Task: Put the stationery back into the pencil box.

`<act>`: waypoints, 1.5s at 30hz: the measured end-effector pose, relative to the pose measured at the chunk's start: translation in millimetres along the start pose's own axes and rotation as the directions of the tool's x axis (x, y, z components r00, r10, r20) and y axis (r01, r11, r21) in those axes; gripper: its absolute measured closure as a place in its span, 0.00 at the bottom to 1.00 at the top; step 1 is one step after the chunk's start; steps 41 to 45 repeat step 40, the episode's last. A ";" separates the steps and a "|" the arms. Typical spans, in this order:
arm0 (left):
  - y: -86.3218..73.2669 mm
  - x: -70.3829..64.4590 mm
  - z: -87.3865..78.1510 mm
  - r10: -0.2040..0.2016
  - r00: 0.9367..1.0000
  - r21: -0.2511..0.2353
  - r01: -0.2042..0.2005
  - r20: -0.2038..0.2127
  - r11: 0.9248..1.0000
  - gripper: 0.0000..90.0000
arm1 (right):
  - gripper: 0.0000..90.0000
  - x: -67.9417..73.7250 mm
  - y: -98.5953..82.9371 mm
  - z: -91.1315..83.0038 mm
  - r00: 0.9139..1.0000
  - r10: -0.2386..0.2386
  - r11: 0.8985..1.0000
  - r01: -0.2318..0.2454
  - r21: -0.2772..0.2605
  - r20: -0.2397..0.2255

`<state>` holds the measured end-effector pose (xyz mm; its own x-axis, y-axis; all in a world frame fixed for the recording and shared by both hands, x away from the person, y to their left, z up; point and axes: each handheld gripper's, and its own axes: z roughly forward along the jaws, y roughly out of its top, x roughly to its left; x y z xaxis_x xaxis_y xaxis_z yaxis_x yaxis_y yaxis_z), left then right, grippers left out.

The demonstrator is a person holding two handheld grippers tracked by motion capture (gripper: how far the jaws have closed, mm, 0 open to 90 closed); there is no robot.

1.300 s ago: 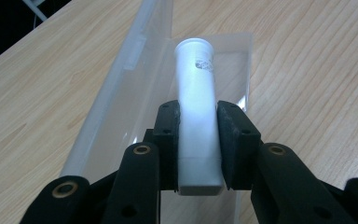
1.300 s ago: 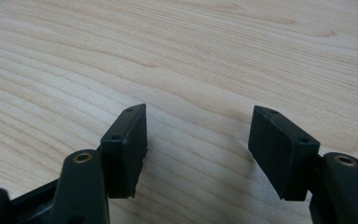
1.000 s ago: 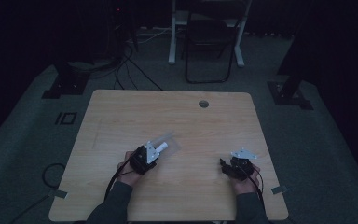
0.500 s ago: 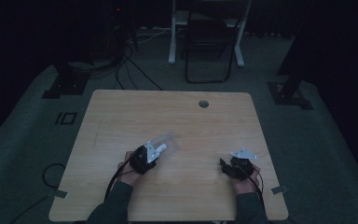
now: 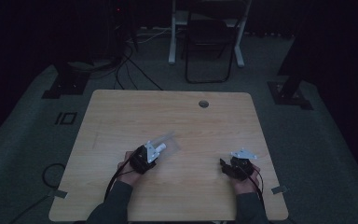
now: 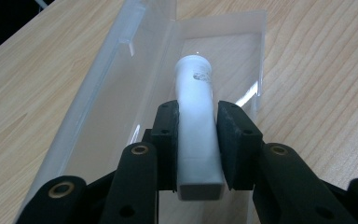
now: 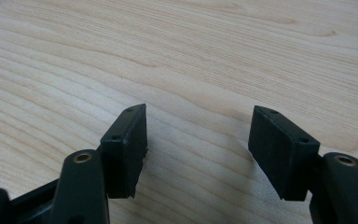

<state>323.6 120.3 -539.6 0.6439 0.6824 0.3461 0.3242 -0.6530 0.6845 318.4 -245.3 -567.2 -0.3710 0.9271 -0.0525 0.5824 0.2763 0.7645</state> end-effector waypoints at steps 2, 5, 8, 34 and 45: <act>0.2 0.4 -0.3 0.001 1.000 -0.003 -0.001 -0.002 1.000 0.76 | 0.41 0.0 0.0 0.0 1.000 0.001 1.000 -0.001 0.000 0.000; 0.3 0.3 -1.4 0.001 1.000 -0.006 -0.001 -0.005 1.000 0.75 | 0.41 -0.1 0.0 0.0 1.000 0.001 1.000 -0.001 0.000 0.000; 0.7 0.3 -2.9 0.000 1.000 -0.011 0.000 -0.002 1.000 0.74 | 0.41 -0.1 0.0 0.0 1.000 0.001 1.000 -0.001 0.001 -0.001; 4.6 -11.0 -23.6 -0.102 0.977 -0.128 0.127 0.189 0.984 0.62 | 0.41 -0.1 0.0 0.0 1.000 -0.001 1.000 0.001 -0.001 -0.003; -1.7 -15.6 -25.4 -0.123 0.968 -0.127 0.154 0.219 0.980 0.62 | 0.41 -0.1 0.0 0.0 1.000 -0.001 1.000 0.001 0.000 -0.003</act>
